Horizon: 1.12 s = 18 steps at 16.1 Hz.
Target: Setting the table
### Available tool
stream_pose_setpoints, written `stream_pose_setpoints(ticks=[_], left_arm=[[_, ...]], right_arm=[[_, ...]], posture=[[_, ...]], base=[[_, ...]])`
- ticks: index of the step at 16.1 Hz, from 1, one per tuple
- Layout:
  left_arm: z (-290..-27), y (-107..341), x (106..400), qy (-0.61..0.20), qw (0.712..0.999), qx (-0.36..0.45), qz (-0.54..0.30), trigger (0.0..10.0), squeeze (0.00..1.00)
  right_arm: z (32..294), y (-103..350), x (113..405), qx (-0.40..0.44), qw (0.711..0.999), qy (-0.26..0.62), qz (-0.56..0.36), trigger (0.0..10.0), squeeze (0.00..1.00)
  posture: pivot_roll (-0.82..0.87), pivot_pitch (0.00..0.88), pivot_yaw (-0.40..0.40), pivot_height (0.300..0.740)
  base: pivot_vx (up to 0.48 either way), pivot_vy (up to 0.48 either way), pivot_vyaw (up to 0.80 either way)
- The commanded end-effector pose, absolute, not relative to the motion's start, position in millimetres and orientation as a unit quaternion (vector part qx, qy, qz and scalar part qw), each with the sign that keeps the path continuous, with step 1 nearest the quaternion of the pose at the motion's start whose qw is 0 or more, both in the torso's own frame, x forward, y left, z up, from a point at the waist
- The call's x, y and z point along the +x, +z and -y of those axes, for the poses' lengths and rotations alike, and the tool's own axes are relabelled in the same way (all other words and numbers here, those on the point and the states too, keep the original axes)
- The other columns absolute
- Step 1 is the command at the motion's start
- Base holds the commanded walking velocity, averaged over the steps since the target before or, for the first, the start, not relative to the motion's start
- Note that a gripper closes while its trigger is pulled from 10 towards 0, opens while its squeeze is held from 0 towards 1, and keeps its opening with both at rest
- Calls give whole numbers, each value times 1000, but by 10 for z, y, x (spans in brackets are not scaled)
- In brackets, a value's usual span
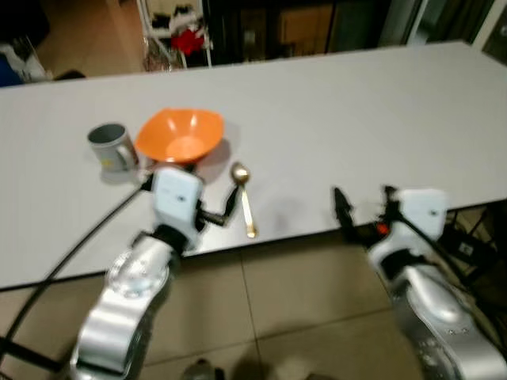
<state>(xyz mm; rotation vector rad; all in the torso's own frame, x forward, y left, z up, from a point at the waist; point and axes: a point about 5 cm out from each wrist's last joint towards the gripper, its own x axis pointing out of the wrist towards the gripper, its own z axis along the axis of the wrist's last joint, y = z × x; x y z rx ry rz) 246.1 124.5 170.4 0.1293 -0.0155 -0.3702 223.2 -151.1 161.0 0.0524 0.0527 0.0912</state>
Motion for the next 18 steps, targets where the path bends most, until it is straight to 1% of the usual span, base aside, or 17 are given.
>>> stream_pose_setpoints(ticks=[1, 14, 15, 16, 18], left_arm=[[-1299, 1721, 2467, -177, 981, 74, 9, 10000, 937], [-1307, 1721, 2475, -180, 981, 75, 11, 10000, 933], [-1310, 1724, 2476, -179, 981, 74, 12, 10000, 925], [-1310, 1716, 2478, -179, 981, 67, 10, 10000, 882], [-1317, 1716, 2482, -176, 982, 64, 10, 10000, 855]], right_arm=[[1455, 1630, 2230, 33, 998, 58, -24, 10000, 1000], [1452, 1632, 2234, 37, 998, 56, -22, 10000, 1000], [1451, 1633, 2236, 33, 998, 57, -22, 10000, 1000], [1452, 1632, 2237, 31, 998, 58, -22, 10000, 1000], [1449, 1627, 2235, 28, 998, 60, -23, 10000, 1000]], posture=[[25, 74, 47, 740], [24, 76, 53, 740], [24, 74, 53, 740], [24, 74, 53, 740], [24, 74, 52, 740]], base=[[0, -270, 0], [0, -269, 0], [0, 0, 0], [0, 0, 688], [0, 0, 800]])
